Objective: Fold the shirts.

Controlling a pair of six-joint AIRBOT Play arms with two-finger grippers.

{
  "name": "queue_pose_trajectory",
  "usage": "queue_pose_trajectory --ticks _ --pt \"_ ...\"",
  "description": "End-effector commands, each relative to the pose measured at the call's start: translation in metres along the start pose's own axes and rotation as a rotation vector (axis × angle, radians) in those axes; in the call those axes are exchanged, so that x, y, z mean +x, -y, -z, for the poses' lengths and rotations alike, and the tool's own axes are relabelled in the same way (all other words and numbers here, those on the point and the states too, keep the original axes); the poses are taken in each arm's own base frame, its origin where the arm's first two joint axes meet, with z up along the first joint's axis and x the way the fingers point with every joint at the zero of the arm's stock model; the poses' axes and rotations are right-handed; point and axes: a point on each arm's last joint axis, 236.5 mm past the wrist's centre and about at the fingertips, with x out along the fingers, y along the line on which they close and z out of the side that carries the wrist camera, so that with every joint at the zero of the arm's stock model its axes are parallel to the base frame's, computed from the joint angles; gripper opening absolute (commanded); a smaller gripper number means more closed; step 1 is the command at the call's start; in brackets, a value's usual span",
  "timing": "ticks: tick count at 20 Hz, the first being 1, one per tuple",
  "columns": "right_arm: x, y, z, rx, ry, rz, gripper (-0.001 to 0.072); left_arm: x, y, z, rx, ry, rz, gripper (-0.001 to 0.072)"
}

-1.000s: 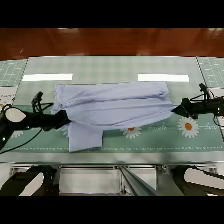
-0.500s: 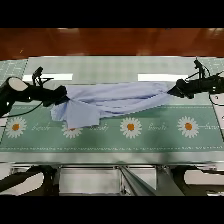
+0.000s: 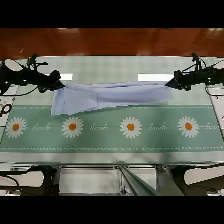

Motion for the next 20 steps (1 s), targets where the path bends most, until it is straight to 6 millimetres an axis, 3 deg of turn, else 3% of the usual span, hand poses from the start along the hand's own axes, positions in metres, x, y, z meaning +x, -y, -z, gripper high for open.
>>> queue_pose_trajectory --ticks 1,5,10,11,12,13,15,16,20 --pt "0.011 -0.008 -0.019 0.030 0.025 -0.072 0.0026 0.008 0.007 -0.012 0.053 0.004 0.052 0.0018" --pt "0.024 0.002 -0.031 0.058 0.039 -0.072 0.0026 0.018 -0.001 -0.031 0.039 0.069 0.041 0.0018" --pt "0.036 0.011 -0.035 0.093 0.048 -0.082 0.0026 0.045 -0.014 -0.023 0.020 0.011 0.028 0.0019" --pt "0.039 0.011 -0.035 0.103 0.046 -0.089 0.0034 0.048 -0.014 -0.021 0.016 0.001 0.026 0.0059" --pt "0.040 0.012 -0.035 0.109 0.048 -0.092 0.0199 0.047 -0.013 -0.021 0.016 0.003 0.028 0.0242" --pt "0.039 0.011 -0.036 0.112 0.048 -0.093 0.0428 0.042 -0.012 -0.020 0.020 -0.003 0.031 0.0517" --pt "0.023 0.010 -0.037 0.114 0.048 -0.105 0.0416 0.018 -0.011 -0.022 0.023 -0.041 0.049 0.0502" --pt "0.003 0.009 -0.039 0.123 0.048 -0.118 0.0416 -0.002 -0.016 -0.026 0.028 -0.050 0.045 0.0502" --pt "-0.113 0.026 -0.051 0.122 0.181 -0.100 0.0416 -0.113 -0.030 -0.056 0.030 0.157 0.020 0.0502"
